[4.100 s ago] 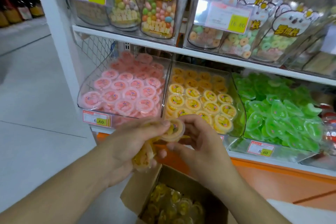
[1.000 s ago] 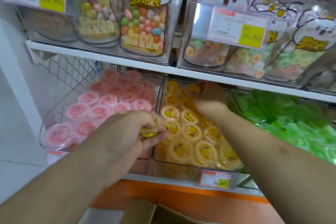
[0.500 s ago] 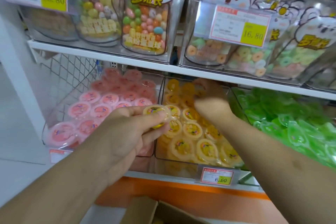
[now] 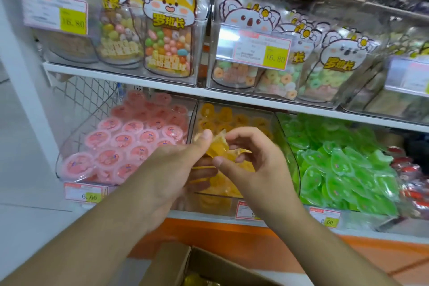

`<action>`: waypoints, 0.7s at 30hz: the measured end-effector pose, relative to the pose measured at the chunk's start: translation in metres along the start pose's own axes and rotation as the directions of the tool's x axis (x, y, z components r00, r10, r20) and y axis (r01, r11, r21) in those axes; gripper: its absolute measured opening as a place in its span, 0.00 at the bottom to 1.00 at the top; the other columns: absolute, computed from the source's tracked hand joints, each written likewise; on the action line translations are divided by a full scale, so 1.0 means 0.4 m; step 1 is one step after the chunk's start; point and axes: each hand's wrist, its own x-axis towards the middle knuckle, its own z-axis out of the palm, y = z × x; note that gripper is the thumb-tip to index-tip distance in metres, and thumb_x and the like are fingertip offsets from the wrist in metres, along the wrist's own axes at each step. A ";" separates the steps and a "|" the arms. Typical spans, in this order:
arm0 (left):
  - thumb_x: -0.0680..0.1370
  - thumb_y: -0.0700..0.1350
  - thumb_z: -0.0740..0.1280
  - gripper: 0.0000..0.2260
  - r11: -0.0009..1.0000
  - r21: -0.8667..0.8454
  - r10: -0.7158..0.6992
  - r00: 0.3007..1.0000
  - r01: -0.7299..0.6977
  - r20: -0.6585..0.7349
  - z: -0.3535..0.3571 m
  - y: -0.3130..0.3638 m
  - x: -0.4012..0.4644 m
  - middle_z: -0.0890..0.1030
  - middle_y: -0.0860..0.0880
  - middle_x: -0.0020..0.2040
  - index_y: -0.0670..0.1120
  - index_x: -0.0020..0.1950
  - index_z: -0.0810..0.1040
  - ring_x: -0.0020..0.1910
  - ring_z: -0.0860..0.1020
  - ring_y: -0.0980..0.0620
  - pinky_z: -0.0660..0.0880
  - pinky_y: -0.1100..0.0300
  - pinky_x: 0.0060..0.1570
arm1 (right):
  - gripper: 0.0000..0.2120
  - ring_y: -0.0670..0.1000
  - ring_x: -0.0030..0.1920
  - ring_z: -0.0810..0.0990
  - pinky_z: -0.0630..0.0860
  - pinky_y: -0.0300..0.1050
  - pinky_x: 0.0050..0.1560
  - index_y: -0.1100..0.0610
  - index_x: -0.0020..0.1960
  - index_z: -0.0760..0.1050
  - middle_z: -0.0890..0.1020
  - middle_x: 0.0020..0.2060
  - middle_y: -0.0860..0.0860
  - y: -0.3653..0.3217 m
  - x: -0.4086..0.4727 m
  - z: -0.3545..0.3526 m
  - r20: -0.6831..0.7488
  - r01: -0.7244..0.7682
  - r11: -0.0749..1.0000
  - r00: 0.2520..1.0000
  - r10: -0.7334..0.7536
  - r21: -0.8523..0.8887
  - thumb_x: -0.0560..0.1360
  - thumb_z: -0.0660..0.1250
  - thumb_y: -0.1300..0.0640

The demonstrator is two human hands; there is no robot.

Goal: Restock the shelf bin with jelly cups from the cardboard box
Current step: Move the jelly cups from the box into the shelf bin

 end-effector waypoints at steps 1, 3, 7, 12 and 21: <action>0.78 0.63 0.68 0.19 0.997 0.071 0.022 1.000 -0.022 0.002 0.002 -0.002 -0.002 0.88 0.50 0.50 0.49 0.49 0.89 0.52 0.87 0.50 0.80 0.43 0.62 | 0.16 0.50 0.53 0.81 0.78 0.48 0.49 0.51 0.55 0.80 0.83 0.49 0.44 0.000 -0.001 -0.004 -0.007 0.000 1.000 1.000 0.000 0.017 0.71 0.81 0.63; 0.77 0.68 0.65 0.21 0.969 0.234 0.077 0.997 -0.076 0.004 0.007 -0.005 0.002 0.88 0.57 0.50 0.54 0.51 0.89 0.53 0.86 0.56 0.79 0.46 0.62 | 0.15 0.50 0.53 0.82 0.79 0.48 0.49 0.53 0.55 0.81 0.83 0.49 0.45 0.003 0.002 -0.009 -0.019 -0.012 0.998 1.000 0.013 0.062 0.73 0.80 0.64; 0.77 0.69 0.64 0.17 0.874 0.433 0.262 0.964 -0.219 -0.041 -0.002 -0.010 0.027 0.85 0.67 0.48 0.61 0.52 0.86 0.52 0.81 0.68 0.72 0.64 0.52 | 0.12 0.48 0.51 0.83 0.82 0.46 0.51 0.53 0.55 0.82 0.85 0.49 0.49 0.029 0.017 -0.027 -0.053 -0.104 0.982 0.992 0.114 0.156 0.75 0.78 0.64; 0.80 0.60 0.64 0.14 0.635 0.696 0.479 0.878 -0.335 -0.015 -0.035 -0.031 0.084 0.78 0.67 0.63 0.62 0.64 0.81 0.64 0.72 0.70 0.70 0.62 0.66 | 0.05 0.43 0.36 0.75 0.74 0.36 0.39 0.52 0.49 0.84 0.78 0.36 0.44 0.092 0.109 -0.052 -0.179 -0.189 0.982 0.966 0.187 0.003 0.76 0.76 0.61; 0.81 0.64 0.60 0.30 0.515 0.820 0.402 0.915 -0.251 0.028 -0.046 -0.064 0.109 0.58 0.68 0.80 0.62 0.82 0.59 0.72 0.56 0.71 0.49 0.70 0.69 | 0.10 0.61 0.61 0.80 0.75 0.51 0.64 0.57 0.56 0.79 0.84 0.57 0.58 0.232 0.369 -0.042 -0.195 -0.256 0.651 0.967 0.167 -0.715 0.80 0.68 0.52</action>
